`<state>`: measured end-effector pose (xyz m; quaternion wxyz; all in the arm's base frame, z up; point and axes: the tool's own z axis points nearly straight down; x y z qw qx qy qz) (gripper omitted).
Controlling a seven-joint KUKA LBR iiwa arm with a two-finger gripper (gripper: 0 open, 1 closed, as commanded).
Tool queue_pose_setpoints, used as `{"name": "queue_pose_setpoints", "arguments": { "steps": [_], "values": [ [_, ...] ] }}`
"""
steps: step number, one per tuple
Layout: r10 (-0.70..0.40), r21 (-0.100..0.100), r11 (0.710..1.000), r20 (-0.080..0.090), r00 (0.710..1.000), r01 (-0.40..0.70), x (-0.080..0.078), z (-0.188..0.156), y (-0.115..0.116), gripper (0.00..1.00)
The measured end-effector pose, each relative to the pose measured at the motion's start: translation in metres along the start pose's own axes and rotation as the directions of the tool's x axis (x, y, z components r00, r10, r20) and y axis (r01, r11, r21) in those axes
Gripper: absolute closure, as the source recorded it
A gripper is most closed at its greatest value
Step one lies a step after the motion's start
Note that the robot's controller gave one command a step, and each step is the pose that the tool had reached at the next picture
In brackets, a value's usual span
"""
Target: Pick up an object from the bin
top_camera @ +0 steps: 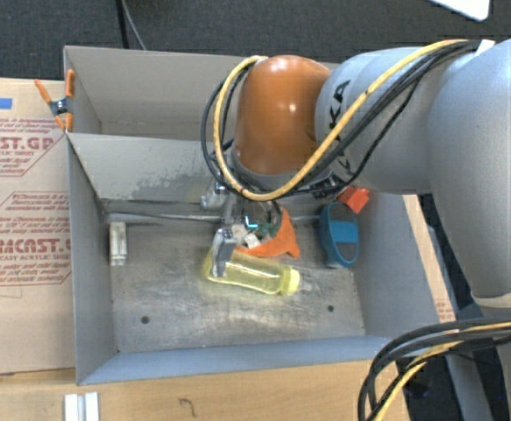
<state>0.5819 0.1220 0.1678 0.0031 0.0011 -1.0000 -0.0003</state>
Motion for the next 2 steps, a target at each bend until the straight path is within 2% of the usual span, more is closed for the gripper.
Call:
{"name": "queue_pose_setpoints", "arguments": {
  "steps": [1,2],
  "values": [
    [0.002,-0.001,1.000,0.008,1.000,-0.002,-0.002,-0.005,-0.001,0.00],
    [0.037,-0.002,0.999,0.012,0.999,-0.037,0.005,0.067,-0.049,0.00]
  ]
}}
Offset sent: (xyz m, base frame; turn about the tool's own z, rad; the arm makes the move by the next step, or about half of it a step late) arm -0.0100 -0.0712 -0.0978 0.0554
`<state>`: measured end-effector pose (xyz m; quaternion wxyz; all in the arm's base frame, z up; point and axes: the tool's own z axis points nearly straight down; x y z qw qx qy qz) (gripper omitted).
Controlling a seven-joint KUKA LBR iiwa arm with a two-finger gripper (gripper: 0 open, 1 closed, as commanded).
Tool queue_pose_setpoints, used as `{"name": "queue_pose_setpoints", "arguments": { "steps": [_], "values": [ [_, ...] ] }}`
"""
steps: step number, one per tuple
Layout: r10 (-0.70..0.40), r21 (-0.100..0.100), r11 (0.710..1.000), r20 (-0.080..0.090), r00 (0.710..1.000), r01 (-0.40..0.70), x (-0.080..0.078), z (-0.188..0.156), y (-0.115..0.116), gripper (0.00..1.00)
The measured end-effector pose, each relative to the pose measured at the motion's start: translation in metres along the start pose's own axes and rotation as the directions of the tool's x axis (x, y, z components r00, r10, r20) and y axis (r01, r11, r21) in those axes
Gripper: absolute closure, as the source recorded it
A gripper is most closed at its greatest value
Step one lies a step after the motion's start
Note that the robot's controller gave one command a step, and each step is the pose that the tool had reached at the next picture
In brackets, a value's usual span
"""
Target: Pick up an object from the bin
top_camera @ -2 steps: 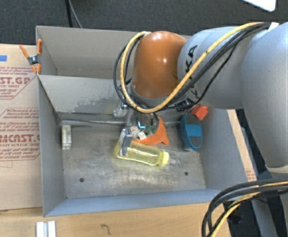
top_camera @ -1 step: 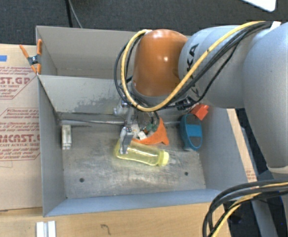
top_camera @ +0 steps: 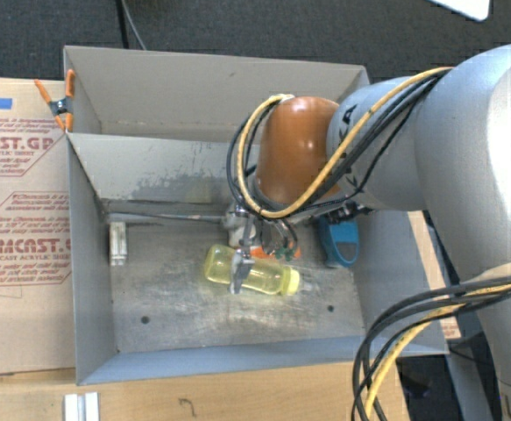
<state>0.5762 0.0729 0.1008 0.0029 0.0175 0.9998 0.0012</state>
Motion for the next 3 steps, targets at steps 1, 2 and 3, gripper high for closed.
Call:
{"name": "queue_pose_setpoints", "arguments": {
  "steps": [1,2,3],
  "values": [
    [-0.042,0.002,0.999,-0.007,0.999,0.042,0.001,0.019,-0.016,0.00],
    [0.014,0.001,1.000,-0.003,1.000,-0.014,0.002,0.000,-0.020,0.00],
    [-0.018,0.002,1.000,-0.004,1.000,0.018,0.007,0.024,-0.024,0.00]
  ]
}}
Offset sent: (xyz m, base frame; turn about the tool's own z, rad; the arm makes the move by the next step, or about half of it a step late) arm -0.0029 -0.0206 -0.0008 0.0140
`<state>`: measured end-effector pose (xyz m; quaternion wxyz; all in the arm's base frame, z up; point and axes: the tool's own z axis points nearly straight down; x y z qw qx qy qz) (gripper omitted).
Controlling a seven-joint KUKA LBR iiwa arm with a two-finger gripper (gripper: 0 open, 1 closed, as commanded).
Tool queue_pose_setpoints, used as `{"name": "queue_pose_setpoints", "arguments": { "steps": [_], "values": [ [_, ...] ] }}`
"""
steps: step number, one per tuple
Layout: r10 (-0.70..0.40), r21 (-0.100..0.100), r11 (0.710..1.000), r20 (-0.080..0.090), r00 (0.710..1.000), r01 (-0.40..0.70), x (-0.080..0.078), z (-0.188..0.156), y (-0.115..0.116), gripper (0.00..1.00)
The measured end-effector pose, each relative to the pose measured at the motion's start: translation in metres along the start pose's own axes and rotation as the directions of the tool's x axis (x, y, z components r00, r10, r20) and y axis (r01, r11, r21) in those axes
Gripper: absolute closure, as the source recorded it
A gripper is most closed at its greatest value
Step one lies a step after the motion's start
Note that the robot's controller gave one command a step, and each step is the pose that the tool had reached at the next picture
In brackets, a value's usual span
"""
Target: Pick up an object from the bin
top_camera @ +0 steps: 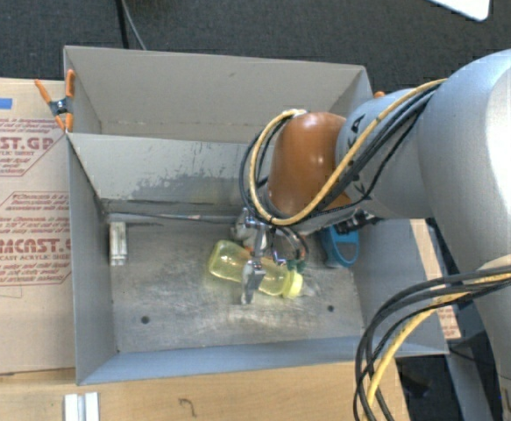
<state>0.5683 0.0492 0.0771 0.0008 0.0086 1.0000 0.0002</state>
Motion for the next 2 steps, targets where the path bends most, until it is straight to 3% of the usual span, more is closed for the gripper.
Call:
{"name": "queue_pose_setpoints", "arguments": {
  "steps": [1,2],
  "values": [
    [0.070,-0.007,0.997,0.004,0.998,-0.070,-0.0056,0.0027,-0.0084,1.00],
    [0.071,-0.007,0.997,0.004,0.998,-0.070,-0.0057,0.0027,-0.0084,1.00]
  ]
}}
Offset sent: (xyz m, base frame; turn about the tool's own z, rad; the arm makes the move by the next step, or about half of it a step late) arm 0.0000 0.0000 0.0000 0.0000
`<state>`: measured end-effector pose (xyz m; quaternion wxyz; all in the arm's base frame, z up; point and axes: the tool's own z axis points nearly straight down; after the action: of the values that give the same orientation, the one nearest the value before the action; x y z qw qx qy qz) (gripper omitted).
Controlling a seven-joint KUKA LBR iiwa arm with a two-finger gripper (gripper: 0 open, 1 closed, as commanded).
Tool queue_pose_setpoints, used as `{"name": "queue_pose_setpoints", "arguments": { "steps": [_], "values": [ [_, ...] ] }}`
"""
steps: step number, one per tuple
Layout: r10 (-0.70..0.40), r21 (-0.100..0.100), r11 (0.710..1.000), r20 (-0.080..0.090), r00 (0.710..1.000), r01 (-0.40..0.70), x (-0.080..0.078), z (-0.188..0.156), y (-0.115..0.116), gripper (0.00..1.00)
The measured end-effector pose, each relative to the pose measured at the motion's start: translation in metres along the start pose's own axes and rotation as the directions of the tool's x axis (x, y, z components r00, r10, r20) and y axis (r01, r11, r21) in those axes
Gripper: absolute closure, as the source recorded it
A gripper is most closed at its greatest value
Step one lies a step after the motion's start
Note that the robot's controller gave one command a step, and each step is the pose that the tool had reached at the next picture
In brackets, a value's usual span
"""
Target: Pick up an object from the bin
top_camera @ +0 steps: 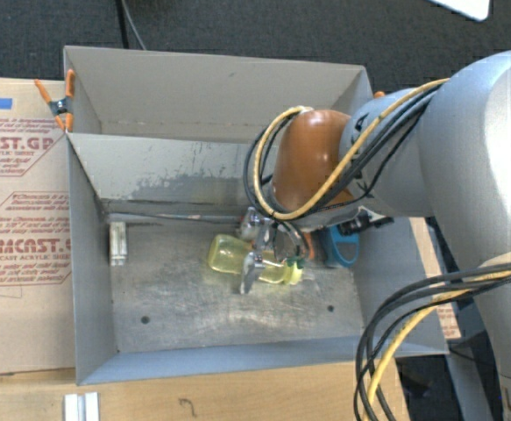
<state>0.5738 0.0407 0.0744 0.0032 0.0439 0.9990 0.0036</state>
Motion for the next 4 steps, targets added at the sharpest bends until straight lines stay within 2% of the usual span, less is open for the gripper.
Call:
{"name": "queue_pose_setpoints", "arguments": {
  "steps": [1,2,4],
  "values": [
    [0.000,0.001,1.000,-0.002,1.000,0.000,0.001,-0.003,0.000,1.00],
    [0.000,0.006,1.000,-0.014,1.000,0.000,0.004,-0.019,-0.002,1.00],
    [0.001,0.006,1.000,-0.005,1.000,-0.001,0.002,-0.057,-0.002,1.00]
  ]
}}
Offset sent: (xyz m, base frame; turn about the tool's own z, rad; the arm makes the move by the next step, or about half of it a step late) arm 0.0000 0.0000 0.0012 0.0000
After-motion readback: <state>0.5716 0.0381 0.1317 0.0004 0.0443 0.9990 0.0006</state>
